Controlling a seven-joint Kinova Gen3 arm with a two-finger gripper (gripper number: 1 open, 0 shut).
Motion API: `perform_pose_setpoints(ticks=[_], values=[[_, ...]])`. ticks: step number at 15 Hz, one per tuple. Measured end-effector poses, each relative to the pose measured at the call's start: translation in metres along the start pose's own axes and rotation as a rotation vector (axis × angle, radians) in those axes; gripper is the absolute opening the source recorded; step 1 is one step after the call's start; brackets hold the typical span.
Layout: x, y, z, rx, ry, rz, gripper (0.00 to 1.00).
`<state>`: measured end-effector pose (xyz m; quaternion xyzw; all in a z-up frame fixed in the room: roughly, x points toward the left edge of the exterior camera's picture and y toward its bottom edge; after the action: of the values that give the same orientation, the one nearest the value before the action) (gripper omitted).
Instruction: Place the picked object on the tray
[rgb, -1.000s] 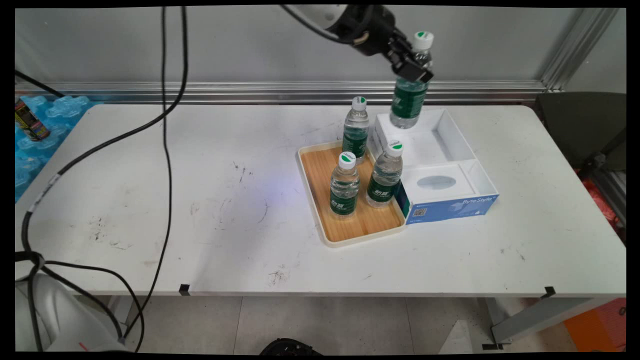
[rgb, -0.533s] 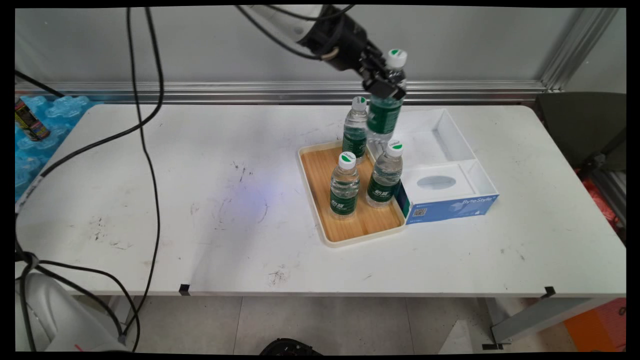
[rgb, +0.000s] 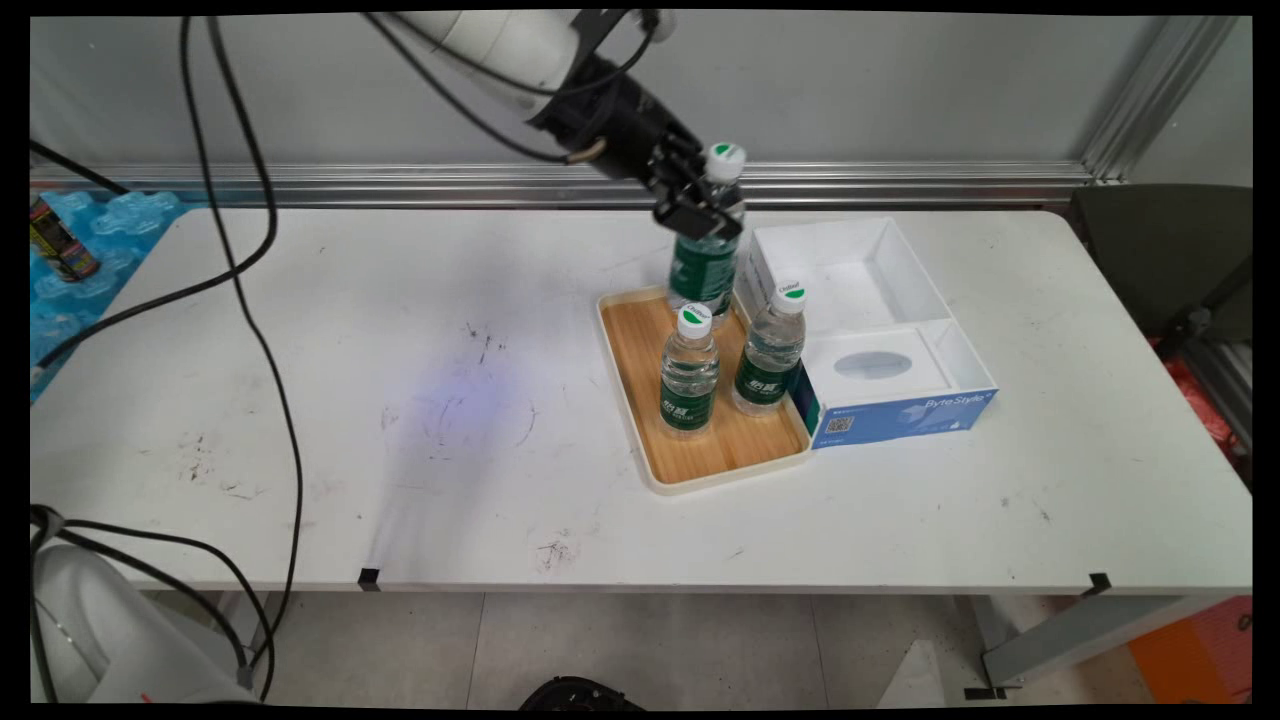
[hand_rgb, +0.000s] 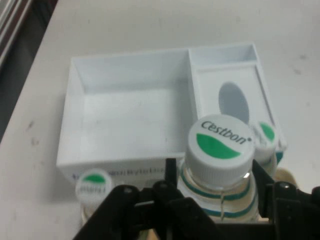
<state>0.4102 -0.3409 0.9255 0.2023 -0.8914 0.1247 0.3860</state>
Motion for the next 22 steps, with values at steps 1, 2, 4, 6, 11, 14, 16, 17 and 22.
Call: perform_pose_setpoints(ticks=[1, 2, 4, 6, 11, 14, 16, 17, 22], values=[[-0.006, 0.001, -0.003, 0.005, -0.005, 0.003, 0.00], [-0.014, 0.001, -0.005, 0.011, -0.009, 0.006, 0.00], [-0.028, 0.002, -0.009, 0.024, -0.013, 0.015, 0.00], [-0.043, 0.002, -0.011, 0.035, -0.016, 0.020, 0.00], [-0.072, -0.002, -0.005, 0.061, -0.008, 0.026, 0.00], [-0.084, -0.007, 0.003, 0.078, 0.000, 0.022, 0.00], [-0.092, -0.013, 0.010, 0.092, 0.010, 0.018, 0.00], [-0.095, -0.014, 0.012, 0.096, 0.013, 0.015, 0.00], [-0.107, -0.019, 0.021, 0.107, 0.022, 0.000, 0.00]])
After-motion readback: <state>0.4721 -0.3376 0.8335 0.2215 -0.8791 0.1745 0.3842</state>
